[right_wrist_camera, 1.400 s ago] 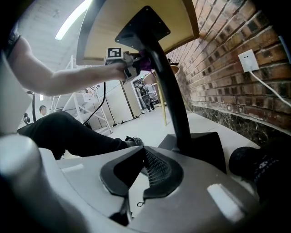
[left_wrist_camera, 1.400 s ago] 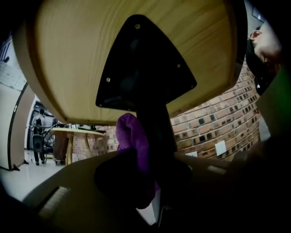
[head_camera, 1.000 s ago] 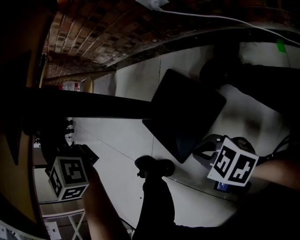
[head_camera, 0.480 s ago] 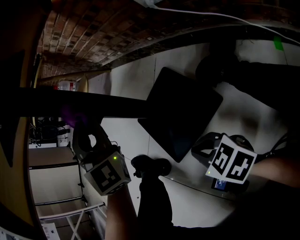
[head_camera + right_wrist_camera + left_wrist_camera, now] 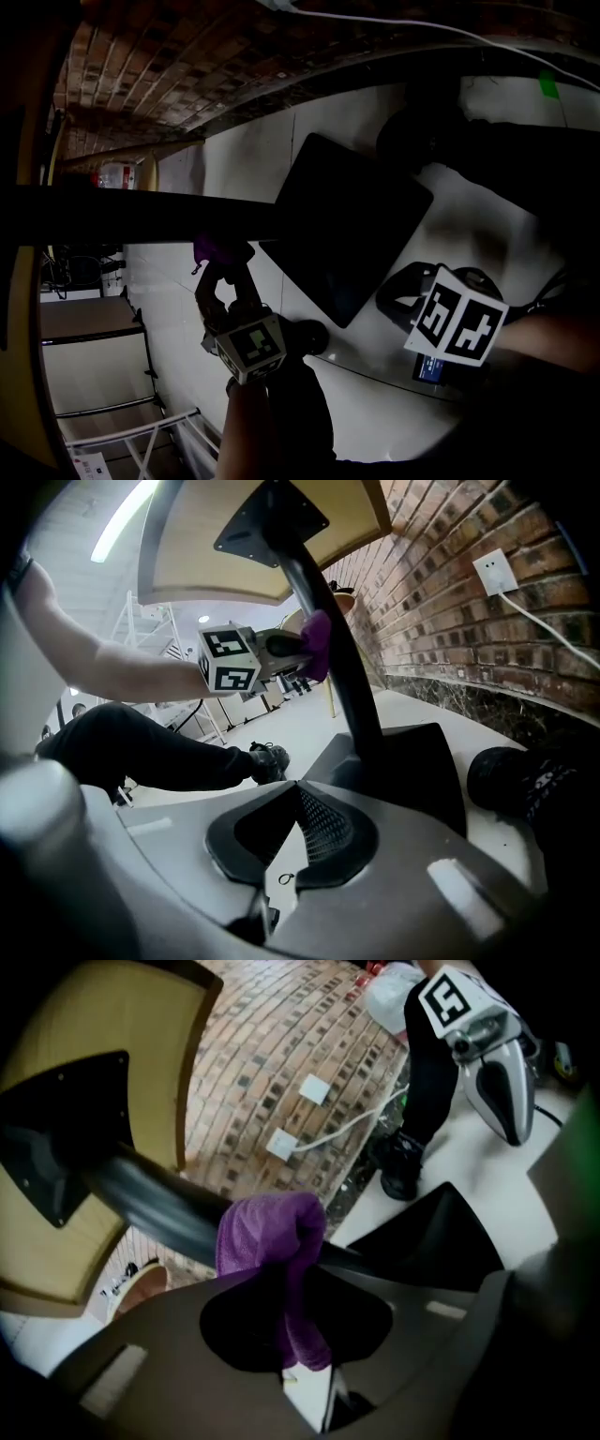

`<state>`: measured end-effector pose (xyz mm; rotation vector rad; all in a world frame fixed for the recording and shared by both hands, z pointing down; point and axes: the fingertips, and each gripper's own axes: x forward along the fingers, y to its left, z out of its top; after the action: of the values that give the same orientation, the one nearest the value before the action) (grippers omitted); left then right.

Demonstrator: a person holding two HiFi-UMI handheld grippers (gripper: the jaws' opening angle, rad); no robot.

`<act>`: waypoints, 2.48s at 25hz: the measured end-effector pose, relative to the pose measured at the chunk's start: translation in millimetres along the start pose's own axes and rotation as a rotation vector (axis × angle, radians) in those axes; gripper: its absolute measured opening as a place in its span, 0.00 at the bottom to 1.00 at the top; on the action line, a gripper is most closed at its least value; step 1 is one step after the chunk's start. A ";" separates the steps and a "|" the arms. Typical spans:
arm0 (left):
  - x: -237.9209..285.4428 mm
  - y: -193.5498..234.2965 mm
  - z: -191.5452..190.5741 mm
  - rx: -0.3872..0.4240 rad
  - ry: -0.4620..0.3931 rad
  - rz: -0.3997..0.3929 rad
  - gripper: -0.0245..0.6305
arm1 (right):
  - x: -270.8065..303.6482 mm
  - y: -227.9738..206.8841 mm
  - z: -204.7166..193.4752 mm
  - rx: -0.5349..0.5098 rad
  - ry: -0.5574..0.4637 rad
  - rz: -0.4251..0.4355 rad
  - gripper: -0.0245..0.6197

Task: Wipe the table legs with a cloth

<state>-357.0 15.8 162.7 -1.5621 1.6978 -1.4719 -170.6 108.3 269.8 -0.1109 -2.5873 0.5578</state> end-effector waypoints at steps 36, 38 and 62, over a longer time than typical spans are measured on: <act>69.7 -169.0 -55.2 -1.459 0.257 -0.299 0.15 | 9.2 -32.9 -22.6 0.063 0.050 -0.028 0.04; 68.4 -160.3 -39.1 -1.603 0.159 -0.284 0.15 | 6.1 -35.8 -20.3 0.070 0.041 -0.036 0.04; -25.0 131.9 108.3 -1.600 -0.501 -0.063 0.15 | -23.0 0.3 50.2 0.007 -0.135 0.035 0.04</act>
<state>-321.0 -30.7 0.5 -2.2511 2.4914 0.6840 -174.4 86.1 219.4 -0.1201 -2.7190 0.6057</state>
